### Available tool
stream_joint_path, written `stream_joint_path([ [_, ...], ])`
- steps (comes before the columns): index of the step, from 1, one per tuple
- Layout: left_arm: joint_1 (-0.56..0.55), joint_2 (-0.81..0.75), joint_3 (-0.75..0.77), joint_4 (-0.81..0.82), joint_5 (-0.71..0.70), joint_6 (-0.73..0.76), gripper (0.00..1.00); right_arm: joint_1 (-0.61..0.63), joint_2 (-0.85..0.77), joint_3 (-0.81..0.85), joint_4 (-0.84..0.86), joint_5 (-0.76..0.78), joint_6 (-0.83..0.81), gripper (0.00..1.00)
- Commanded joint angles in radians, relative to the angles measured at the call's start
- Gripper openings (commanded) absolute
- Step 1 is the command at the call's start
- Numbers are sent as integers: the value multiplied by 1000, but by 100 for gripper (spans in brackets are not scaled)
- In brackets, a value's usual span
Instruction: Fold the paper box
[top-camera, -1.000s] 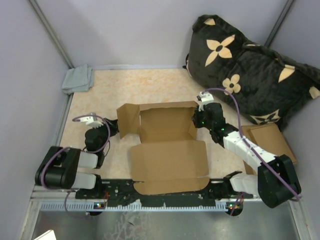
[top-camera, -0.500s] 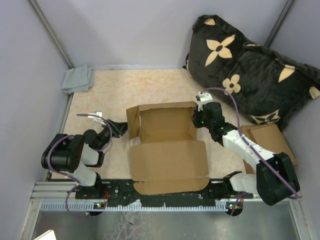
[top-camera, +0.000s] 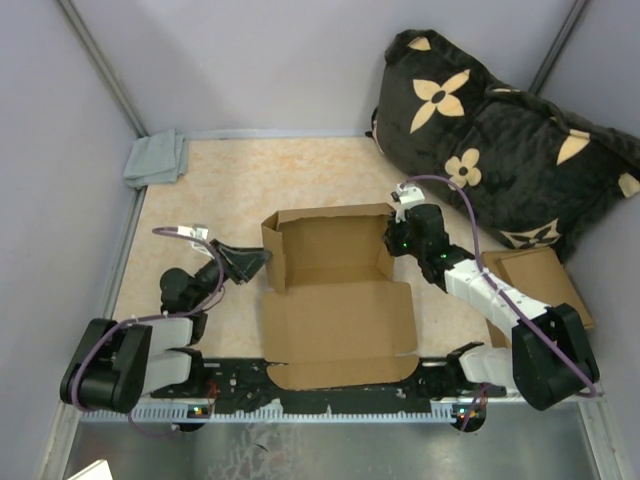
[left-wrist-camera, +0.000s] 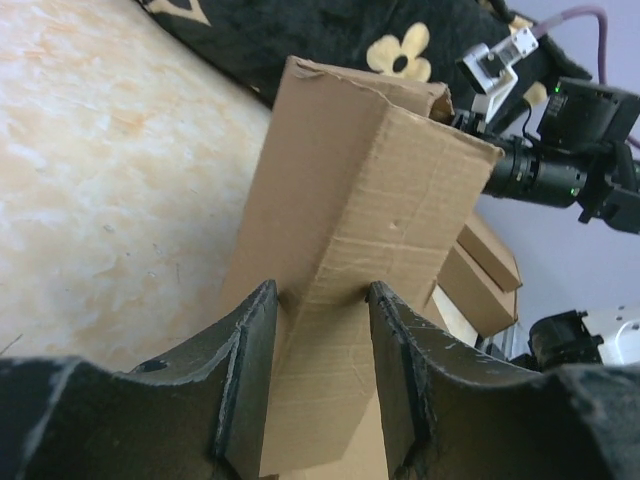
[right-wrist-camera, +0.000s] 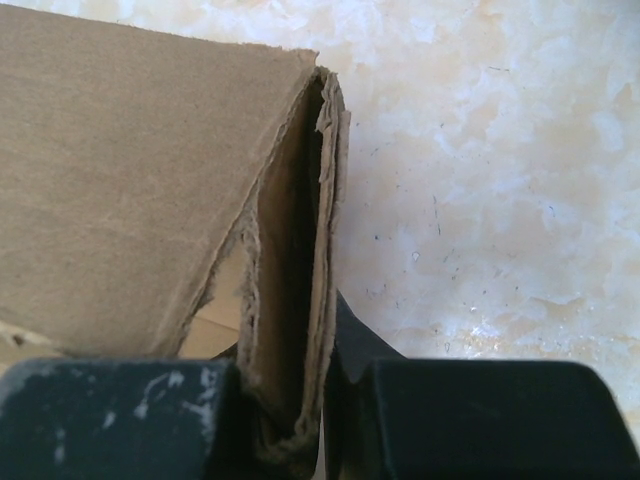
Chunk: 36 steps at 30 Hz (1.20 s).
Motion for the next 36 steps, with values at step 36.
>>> stream_joint_path([
  [36, -532, -42, 631, -1351, -1057, 412, 39, 49, -66, 64, -33, 8, 62, 8],
])
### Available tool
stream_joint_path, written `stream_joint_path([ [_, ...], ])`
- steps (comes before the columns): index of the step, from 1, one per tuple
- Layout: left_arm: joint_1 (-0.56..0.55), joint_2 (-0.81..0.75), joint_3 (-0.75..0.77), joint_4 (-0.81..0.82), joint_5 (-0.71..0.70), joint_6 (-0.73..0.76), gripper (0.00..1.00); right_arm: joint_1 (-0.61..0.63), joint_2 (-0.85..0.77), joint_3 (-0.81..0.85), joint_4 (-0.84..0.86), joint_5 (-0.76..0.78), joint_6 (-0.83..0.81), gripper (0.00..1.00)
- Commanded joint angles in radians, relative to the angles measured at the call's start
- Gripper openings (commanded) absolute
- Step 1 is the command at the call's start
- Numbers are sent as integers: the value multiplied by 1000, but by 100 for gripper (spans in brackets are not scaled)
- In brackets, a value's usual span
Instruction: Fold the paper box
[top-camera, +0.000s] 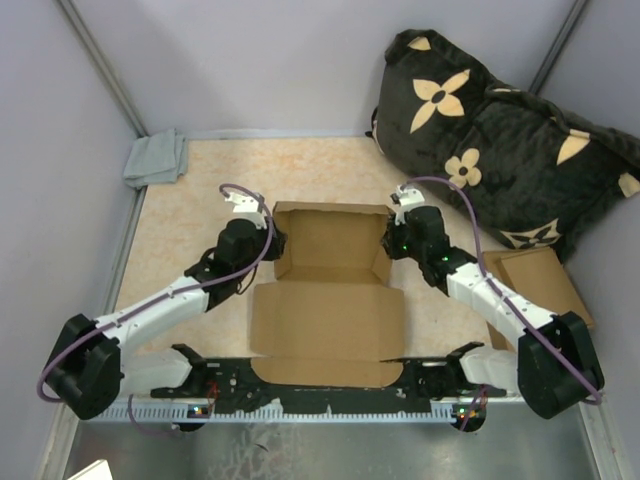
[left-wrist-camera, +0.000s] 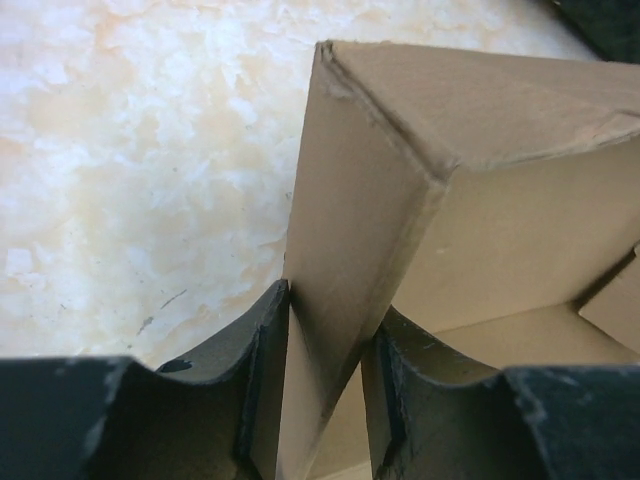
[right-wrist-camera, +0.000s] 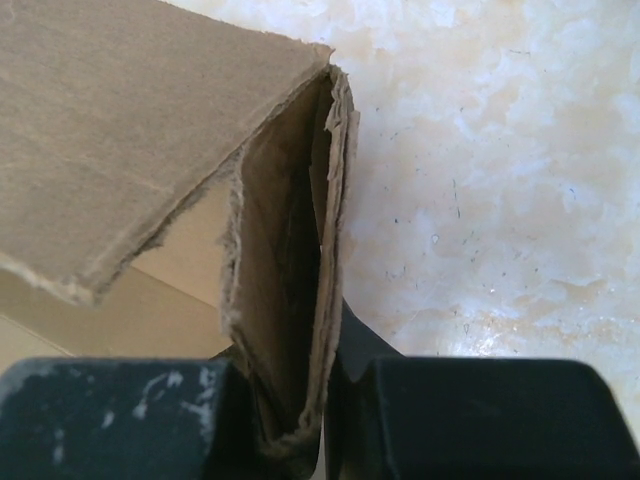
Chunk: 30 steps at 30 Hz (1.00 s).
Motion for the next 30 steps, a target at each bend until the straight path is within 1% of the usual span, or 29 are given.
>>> stream_joint_path([
  [1, -69, 55, 126, -182, -237, 13, 37, 39, -15, 75, 1, 32, 43, 8],
  [4, -115, 115, 207, -290, -340, 12, 32, 47, -6, 96, -25, 64, 64, 8],
  [6, -139, 169, 263, -373, -406, 5, 26, 48, -4, 109, -46, 86, 83, 8],
  [8, -158, 212, 316, -451, -461, -1, 22, 48, -1, 124, -66, 104, 93, 8],
  [10, -180, 258, 354, -519, -530, -4, 15, 49, 2, 140, -84, 116, 100, 8],
  [11, -187, 283, 381, -557, -566, -17, 10, 49, 5, 149, -94, 120, 102, 8],
  [15, -212, 381, 467, -745, -703, -130, 0, 50, 27, 182, -122, 122, 119, 8],
  [18, -241, 437, 522, -871, -774, -237, 0, 51, 49, 201, -136, 115, 131, 9],
  [20, -248, 427, 520, -848, -751, -239, 0, 53, 58, 207, -136, 111, 136, 9],
  [23, -248, 376, 485, -761, -697, -206, 1, 53, 63, 214, -139, 103, 147, 10],
  [26, -247, 321, 451, -691, -644, -181, 13, 53, 68, 221, -143, 91, 155, 13],
  [30, -241, 271, 422, -642, -572, -163, 36, 53, 94, 246, -170, 79, 158, 19],
])
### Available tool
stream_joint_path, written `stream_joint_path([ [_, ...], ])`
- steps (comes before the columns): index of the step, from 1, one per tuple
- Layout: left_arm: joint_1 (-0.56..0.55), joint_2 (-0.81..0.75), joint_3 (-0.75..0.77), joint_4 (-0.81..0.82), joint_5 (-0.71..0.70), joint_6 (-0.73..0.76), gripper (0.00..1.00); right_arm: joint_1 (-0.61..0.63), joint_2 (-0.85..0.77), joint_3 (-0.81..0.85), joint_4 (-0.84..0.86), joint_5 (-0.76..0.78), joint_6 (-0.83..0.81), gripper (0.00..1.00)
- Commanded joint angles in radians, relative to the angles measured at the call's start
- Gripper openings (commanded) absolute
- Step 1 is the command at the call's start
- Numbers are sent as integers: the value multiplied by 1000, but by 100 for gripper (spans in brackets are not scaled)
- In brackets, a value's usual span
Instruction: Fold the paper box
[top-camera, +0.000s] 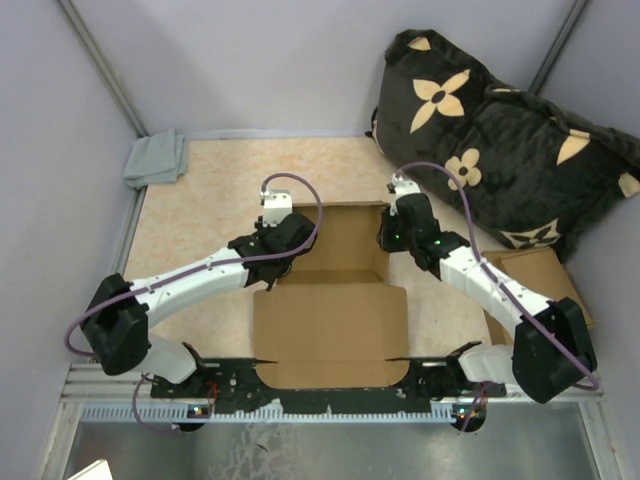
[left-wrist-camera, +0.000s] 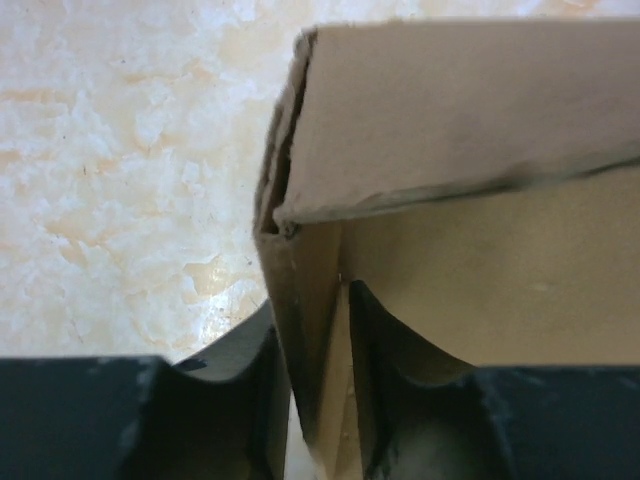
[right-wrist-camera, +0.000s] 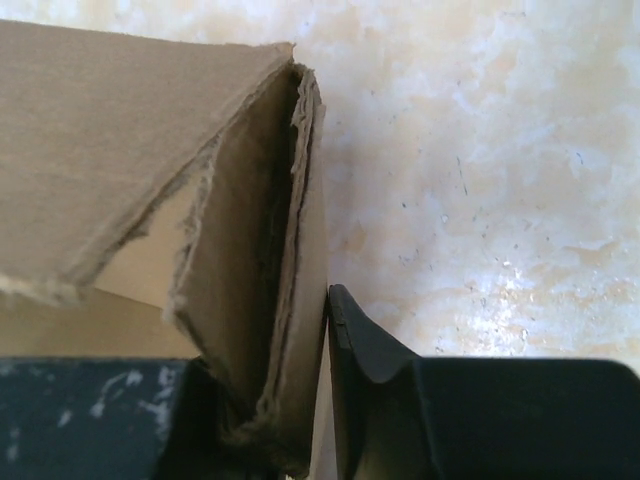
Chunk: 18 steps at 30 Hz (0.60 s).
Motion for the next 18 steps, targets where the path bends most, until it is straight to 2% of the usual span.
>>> stream_joint_path([
  [1, 12, -58, -33, 35, 68, 33, 38, 5, 23, 94, 32, -34, 33, 21],
  [8, 28, -74, -35, 7, 91, 22, 38, 5, 50, 108, -6, -37, 37, 36],
  [10, 29, -74, -39, 7, 90, 21, 33, 5, 46, 96, -10, -46, 31, 39],
  [15, 32, -70, -58, 30, 89, 31, 10, 6, 38, 44, -6, -81, 5, 41],
  [18, 33, -55, -61, 35, 98, 32, 6, 6, 55, 20, -14, -92, -6, 41],
])
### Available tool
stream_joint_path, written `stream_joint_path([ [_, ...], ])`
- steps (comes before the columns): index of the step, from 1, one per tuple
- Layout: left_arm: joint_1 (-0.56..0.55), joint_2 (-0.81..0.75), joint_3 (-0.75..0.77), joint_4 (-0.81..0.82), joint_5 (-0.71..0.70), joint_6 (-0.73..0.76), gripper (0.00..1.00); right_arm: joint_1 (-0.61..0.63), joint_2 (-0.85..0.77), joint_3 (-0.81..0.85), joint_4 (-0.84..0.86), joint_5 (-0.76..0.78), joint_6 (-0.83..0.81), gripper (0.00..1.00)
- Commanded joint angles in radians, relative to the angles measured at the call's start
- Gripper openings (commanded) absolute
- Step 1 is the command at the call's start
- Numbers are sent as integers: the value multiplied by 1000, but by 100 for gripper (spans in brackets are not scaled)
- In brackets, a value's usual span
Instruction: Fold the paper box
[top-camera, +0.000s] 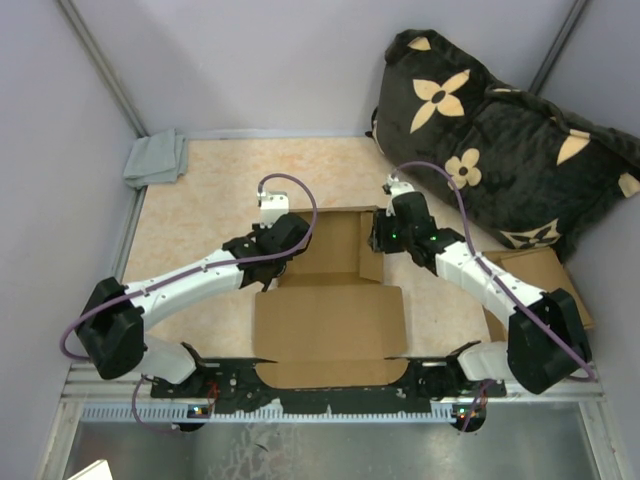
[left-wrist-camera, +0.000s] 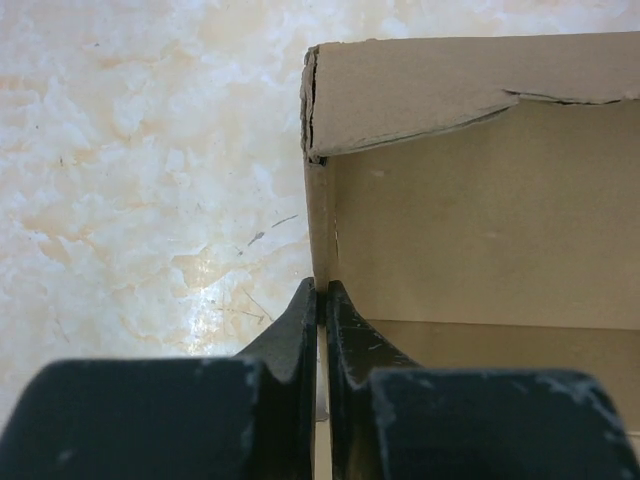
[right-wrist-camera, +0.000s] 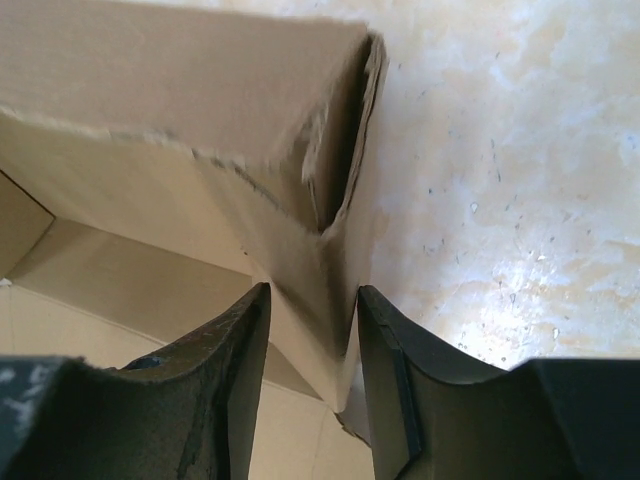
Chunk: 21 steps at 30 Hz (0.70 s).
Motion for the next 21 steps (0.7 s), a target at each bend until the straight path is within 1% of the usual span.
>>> stream_joint_path([
  [1, 6, -2, -17, 21, 20, 13, 6, 6, 6, -28, 5, -34, -22, 41],
  [5, 9, 13, -18, 41, 33, 23, 5, 5, 38, -50, 30, -38, -22, 41],
  [11, 11, 36, -34, 79, 42, 39, 3, 12, 95, -37, 53, -51, -20, 35],
  [12, 11, 40, -38, 84, 43, 40, 2, 15, 105, -33, 49, -46, -22, 32],
  [13, 11, 44, -41, 88, 44, 41, 0, 21, 113, -26, 37, -29, -23, 24],
  [14, 12, 47, -41, 88, 46, 39, 0, 30, 121, -19, 22, -3, -23, 12],
  [15, 12, 49, -41, 86, 48, 37, 0, 41, 130, -9, 0, 39, -25, 3],
  [16, 12, 48, -41, 86, 50, 38, 0, 53, 142, 2, -22, 97, -24, 0],
  [21, 11, 27, -29, 80, 44, 65, 0, 89, 200, 51, -128, 278, 15, 0],
])
